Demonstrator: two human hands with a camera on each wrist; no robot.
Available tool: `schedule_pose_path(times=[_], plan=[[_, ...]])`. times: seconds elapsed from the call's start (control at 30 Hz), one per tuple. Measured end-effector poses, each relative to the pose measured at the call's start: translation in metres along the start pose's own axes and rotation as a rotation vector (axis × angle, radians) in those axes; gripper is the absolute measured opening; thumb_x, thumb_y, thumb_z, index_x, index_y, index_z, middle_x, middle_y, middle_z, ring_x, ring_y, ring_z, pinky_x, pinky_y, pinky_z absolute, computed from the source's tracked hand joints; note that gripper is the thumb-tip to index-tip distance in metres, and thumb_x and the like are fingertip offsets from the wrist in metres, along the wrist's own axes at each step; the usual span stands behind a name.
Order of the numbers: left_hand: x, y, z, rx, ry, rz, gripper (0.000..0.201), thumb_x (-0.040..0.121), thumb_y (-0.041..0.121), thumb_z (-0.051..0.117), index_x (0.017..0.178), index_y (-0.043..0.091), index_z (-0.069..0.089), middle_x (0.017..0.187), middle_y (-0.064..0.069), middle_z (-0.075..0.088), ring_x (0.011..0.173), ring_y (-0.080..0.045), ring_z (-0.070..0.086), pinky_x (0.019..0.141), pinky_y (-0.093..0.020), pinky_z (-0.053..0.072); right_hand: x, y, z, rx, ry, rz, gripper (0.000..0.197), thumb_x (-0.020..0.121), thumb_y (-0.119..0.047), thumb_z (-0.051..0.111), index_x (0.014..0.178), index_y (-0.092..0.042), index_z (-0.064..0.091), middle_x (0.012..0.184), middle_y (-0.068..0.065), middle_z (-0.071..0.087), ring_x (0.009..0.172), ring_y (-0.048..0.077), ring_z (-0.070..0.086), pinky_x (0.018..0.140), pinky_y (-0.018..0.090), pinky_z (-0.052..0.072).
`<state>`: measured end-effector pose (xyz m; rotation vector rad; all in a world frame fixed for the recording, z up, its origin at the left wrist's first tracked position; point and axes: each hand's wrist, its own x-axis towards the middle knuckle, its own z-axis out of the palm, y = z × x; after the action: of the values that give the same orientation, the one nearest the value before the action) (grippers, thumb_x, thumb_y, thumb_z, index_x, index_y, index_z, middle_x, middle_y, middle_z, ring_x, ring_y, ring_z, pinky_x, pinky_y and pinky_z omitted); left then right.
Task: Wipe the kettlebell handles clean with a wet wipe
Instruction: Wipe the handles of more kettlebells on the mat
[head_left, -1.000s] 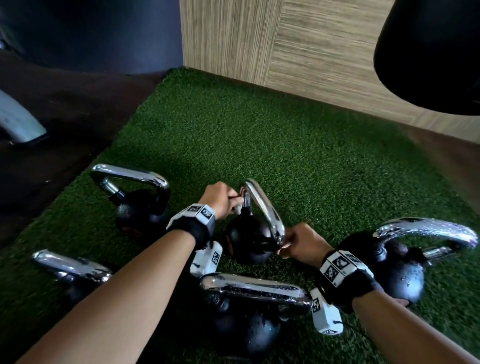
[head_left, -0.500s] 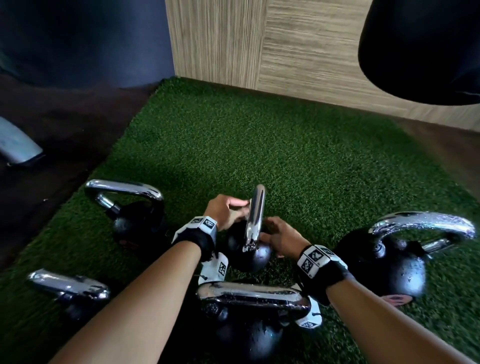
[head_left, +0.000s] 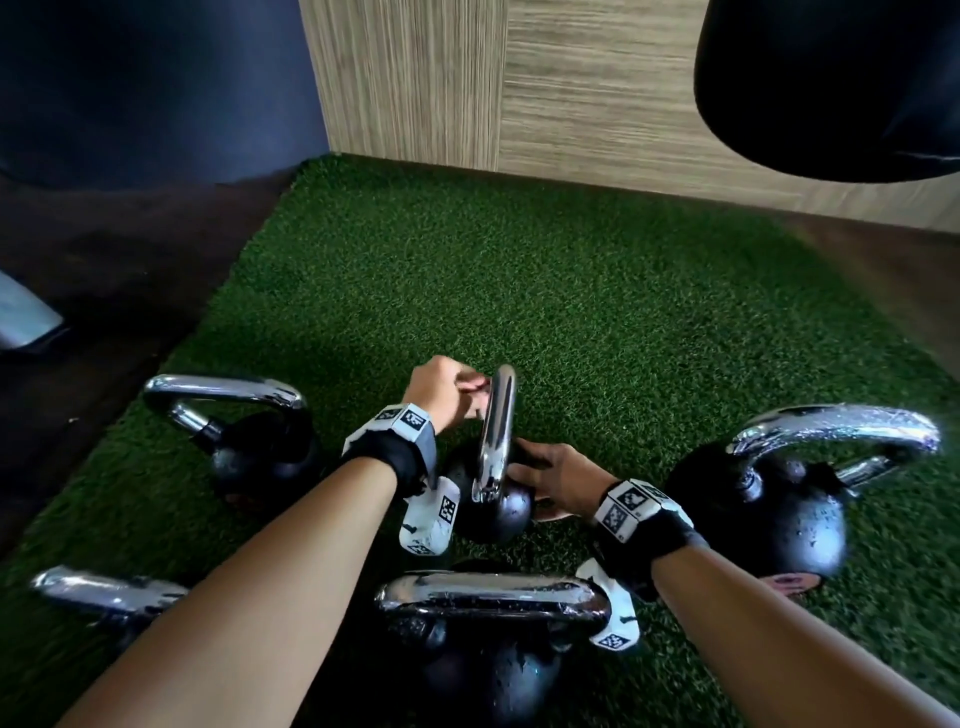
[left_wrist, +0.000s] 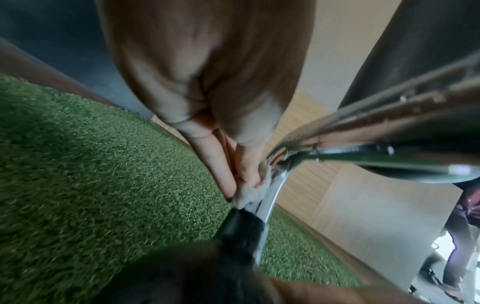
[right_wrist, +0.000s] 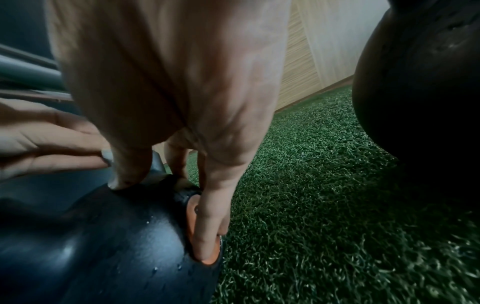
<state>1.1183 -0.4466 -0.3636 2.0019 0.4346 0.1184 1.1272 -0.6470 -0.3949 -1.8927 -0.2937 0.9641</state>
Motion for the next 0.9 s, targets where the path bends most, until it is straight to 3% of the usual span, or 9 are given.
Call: schedule_pose_path(times=[0.07,0.2,0.37,0.47,0.6,0.67,0.73,0.83,0.9], plan=[[-0.001,0.007,-0.005,-0.119,0.002,0.055,0.028,0.088,-0.003,0.075,0.115,0.0,0.074,0.106,-0.016,0.077,0.087,-0.02,0.075,0.072,-0.019,0.062,0.0,0.002,0.0,0.027,0.007,-0.01,0.042,0.1,-0.021,0.06,0.142,-0.023,0.052,0.129,0.017,0.067,0.119,0.035,0.065,0.099,0.058,0.052],[-0.013,0.006,-0.01,-0.357,-0.064,0.045,0.033,0.089,-0.013,0.067,0.12,-0.001,0.071,0.109,-0.008,0.076,0.083,-0.007,0.076,0.07,-0.016,0.06,0.002,0.006,-0.001,0.087,0.009,-0.024,0.046,0.099,-0.02,0.062,0.143,-0.024,0.052,0.131,0.014,0.066,0.117,0.032,0.065,0.098,0.057,0.053],[-0.021,0.0,-0.02,-0.516,-0.146,0.06,0.029,0.086,-0.002,0.074,0.114,0.004,0.074,0.106,-0.009,0.079,0.098,-0.018,0.076,0.08,-0.022,0.061,0.003,0.007,0.0,0.07,0.023,-0.032,0.048,0.098,-0.022,0.064,0.144,-0.025,0.052,0.128,0.01,0.069,0.112,0.029,0.068,0.094,0.053,0.056],[-0.02,0.003,-0.023,-0.497,-0.157,0.015,0.023,0.082,0.003,0.08,0.104,0.01,0.078,0.1,-0.012,0.08,0.092,-0.019,0.077,0.078,-0.02,0.061,0.002,0.008,-0.002,0.059,0.026,-0.037,0.045,0.098,-0.022,0.065,0.142,-0.024,0.054,0.126,0.012,0.069,0.114,0.031,0.068,0.094,0.055,0.056],[-0.025,-0.002,-0.034,-0.418,-0.352,-0.017,0.022,0.074,0.001,0.082,0.094,0.009,0.078,0.089,-0.01,0.08,0.077,-0.013,0.076,0.071,-0.018,0.06,0.002,0.011,-0.002,0.092,0.01,-0.045,0.042,0.097,-0.022,0.065,0.138,-0.022,0.057,0.128,0.014,0.068,0.105,0.027,0.068,0.097,0.057,0.053],[-0.03,-0.004,-0.04,-0.357,-0.416,0.007,0.022,0.071,0.003,0.083,0.091,0.011,0.079,0.085,-0.007,0.08,0.076,-0.012,0.076,0.069,-0.018,0.06,0.003,0.01,-0.001,0.101,0.011,-0.038,0.042,0.097,-0.024,0.066,0.138,-0.024,0.057,0.126,0.012,0.069,0.101,0.024,0.069,0.097,0.056,0.053],[-0.033,-0.004,-0.044,-0.245,-0.374,0.089,0.022,0.074,0.006,0.086,0.094,0.016,0.08,0.09,-0.006,0.081,0.082,-0.012,0.076,0.075,-0.02,0.06,0.003,0.008,-0.001,0.077,0.008,-0.029,0.042,0.097,-0.025,0.066,0.138,-0.026,0.056,0.122,0.009,0.071,0.104,0.026,0.07,0.096,0.056,0.054],[-0.04,-0.008,-0.045,-0.215,-0.33,0.146,0.028,0.065,0.023,0.09,0.092,0.021,0.083,0.094,-0.006,0.081,0.088,-0.016,0.077,0.084,-0.026,0.061,0.003,0.005,-0.001,0.011,-0.009,-0.02,0.038,0.098,-0.029,0.065,0.135,-0.029,0.058,0.123,0.008,0.071,0.105,0.025,0.07,0.091,0.049,0.057],[-0.047,-0.011,-0.045,-0.235,-0.41,0.118,0.023,0.062,0.021,0.089,0.084,0.021,0.082,0.091,-0.006,0.08,0.083,-0.016,0.075,0.078,-0.026,0.063,0.002,0.004,-0.002,-0.005,-0.012,-0.011,0.037,0.098,-0.03,0.064,0.135,-0.028,0.058,0.119,0.006,0.072,0.098,0.02,0.069,0.085,0.042,0.059]])
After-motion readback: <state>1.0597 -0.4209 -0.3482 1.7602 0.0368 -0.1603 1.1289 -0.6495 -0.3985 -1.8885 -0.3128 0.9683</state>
